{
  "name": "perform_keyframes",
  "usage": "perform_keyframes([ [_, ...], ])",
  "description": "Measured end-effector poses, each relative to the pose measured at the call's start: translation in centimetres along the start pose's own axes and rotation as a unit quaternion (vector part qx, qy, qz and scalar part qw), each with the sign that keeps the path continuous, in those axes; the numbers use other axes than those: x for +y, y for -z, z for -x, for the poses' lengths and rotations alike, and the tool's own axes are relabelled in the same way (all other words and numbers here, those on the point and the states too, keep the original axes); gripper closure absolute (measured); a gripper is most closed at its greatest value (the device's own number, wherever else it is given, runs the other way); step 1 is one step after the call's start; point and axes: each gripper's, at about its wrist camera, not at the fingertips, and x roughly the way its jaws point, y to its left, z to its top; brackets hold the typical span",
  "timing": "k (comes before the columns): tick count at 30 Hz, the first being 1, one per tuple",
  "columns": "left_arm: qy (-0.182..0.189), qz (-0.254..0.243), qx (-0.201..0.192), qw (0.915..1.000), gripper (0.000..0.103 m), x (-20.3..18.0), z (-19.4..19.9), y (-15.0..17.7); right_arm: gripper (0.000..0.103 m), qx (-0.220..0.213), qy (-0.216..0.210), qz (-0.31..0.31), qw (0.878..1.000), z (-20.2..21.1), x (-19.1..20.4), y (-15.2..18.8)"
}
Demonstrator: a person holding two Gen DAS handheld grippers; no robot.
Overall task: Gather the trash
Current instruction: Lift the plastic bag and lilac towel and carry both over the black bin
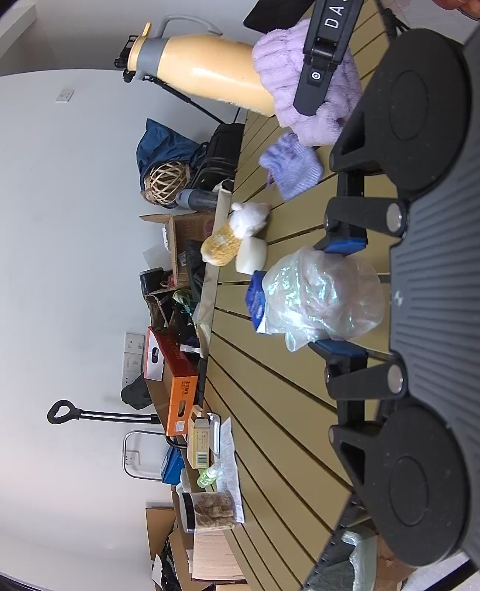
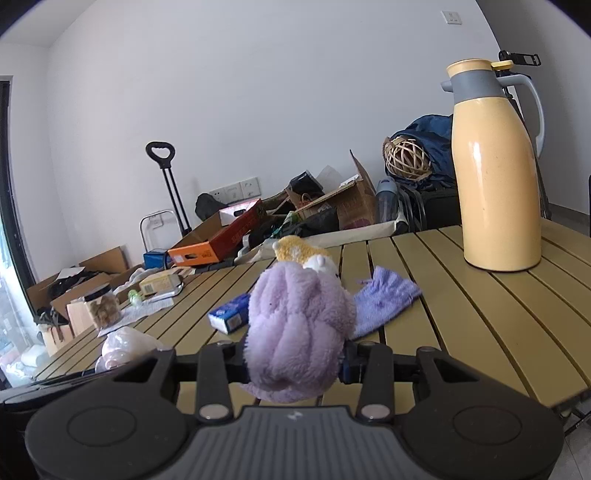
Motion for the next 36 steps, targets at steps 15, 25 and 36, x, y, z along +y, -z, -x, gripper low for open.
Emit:
perform_keyframes([
  [15,0.002,-0.031,0.039,0.9987,0.058,-0.5,4.3,5.7,0.064,0.049,0.002,0.012,0.999,4.7,-0.7,5.2],
  [25,-0.002,-0.071,0.076,0.9946,0.058,-0.4,5.9,9.7,0.064,0.097,0.021,0.021,0.995,6.5,-2.0,9.0],
  [36,-0.006,-0.096,0.159,0.9826,0.058,1.8,4.5,14.7,0.064,0.171,0.061,0.044,0.982,5.7,-4.4,13.2],
])
